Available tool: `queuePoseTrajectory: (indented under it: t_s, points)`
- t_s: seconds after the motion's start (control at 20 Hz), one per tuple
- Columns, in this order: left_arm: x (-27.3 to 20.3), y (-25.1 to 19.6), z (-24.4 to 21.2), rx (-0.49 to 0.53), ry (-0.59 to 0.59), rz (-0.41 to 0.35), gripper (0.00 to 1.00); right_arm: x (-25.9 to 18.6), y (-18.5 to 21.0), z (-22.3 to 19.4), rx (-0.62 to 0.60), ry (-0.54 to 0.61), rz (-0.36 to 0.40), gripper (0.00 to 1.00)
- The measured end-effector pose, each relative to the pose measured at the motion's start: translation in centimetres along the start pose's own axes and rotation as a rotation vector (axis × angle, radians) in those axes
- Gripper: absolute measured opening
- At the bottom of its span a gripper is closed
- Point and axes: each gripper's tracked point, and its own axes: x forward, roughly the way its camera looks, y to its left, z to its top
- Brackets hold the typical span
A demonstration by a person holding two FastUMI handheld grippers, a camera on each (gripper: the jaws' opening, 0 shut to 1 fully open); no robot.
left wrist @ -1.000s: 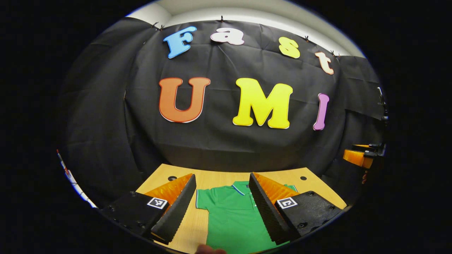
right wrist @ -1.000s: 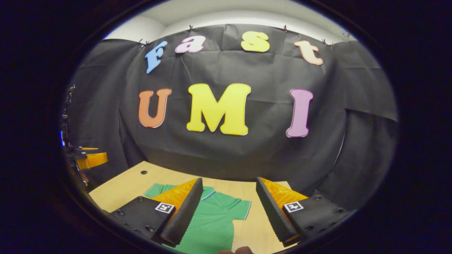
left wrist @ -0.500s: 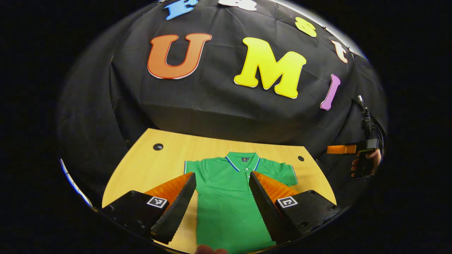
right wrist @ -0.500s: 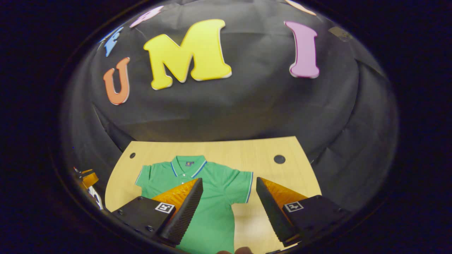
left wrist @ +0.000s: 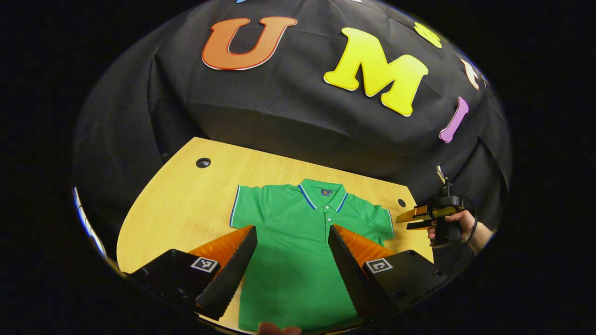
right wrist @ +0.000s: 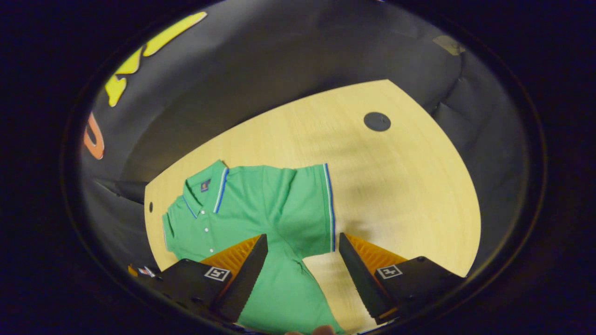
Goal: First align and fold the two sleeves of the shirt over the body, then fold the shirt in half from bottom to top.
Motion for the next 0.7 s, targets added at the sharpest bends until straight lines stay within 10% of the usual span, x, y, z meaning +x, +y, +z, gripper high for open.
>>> queuePoseTrajectory:
  t_s: [0.7]
  points:
    - [-0.3,1.6,-1.4,-0.046,0.027,0.084,0.99,5.7,-1.2,0.3,-0.163,0.045,-0.123,0.86]
